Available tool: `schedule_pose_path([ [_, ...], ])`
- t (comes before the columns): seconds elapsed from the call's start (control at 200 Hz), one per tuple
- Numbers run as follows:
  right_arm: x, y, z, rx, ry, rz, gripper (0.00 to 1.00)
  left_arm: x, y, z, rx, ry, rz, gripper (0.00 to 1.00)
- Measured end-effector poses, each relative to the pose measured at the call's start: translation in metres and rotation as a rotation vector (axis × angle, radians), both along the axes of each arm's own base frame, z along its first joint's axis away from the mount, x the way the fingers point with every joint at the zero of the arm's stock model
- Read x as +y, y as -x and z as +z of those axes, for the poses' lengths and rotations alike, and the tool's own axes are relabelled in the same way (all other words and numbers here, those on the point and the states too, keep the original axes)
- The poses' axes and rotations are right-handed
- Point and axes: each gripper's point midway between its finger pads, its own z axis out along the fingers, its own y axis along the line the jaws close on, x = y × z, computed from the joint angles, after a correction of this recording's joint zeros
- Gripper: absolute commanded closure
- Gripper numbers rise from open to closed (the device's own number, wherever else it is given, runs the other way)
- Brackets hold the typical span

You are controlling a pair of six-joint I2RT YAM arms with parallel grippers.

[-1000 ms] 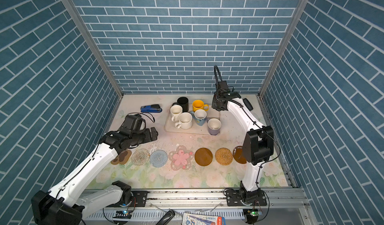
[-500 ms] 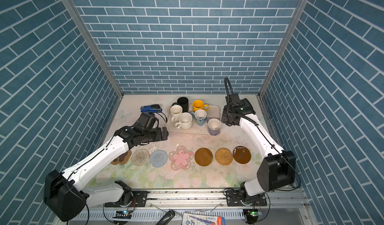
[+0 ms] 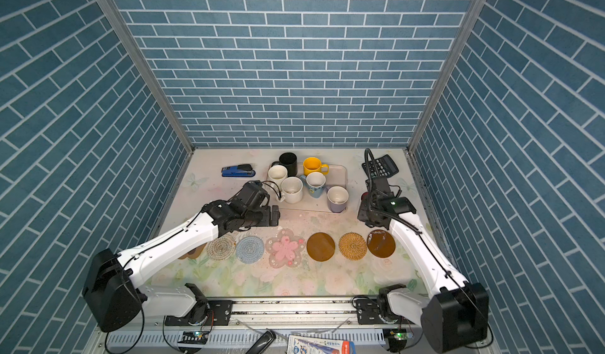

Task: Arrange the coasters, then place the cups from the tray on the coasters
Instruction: 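Carry the red-lined mug toward the robot over the dark wooden coaster while left gripper shifts, then lower the red-lined mug onto the dark wooden coaster with right gripper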

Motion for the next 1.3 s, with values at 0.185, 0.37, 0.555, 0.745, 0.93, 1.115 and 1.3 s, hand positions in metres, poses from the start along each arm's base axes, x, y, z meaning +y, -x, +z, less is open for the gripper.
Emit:
schedule_pose_path([
  [0.185,-0.009,0.030,-0.010,-0.004,-0.025,-0.042,1.00,-0.011,0.004,0.003,-0.029,-0.001,-0.024,0.01],
  [0.37,-0.016,0.054,-0.013,-0.002,-0.049,-0.087,1.00,-0.009,0.014,-0.002,-0.040,-0.007,-0.034,0.01],
  [0.555,-0.023,0.067,-0.016,-0.002,-0.063,-0.146,1.00,-0.005,0.018,-0.006,-0.041,-0.007,-0.036,0.01],
  [0.745,-0.031,0.075,-0.025,0.013,-0.056,-0.205,1.00,-0.001,0.023,-0.014,-0.044,-0.001,-0.038,0.01],
  [0.93,-0.034,0.083,-0.044,0.066,-0.041,-0.232,1.00,0.000,0.028,-0.028,-0.029,-0.005,-0.047,0.01],
  [1.115,-0.036,0.087,-0.058,0.103,-0.024,-0.254,1.00,-0.001,0.030,-0.033,-0.022,0.002,-0.055,0.01],
  [1.3,-0.041,0.085,-0.061,0.100,0.001,-0.269,1.00,-0.002,0.029,-0.028,-0.039,0.021,-0.056,0.01],
])
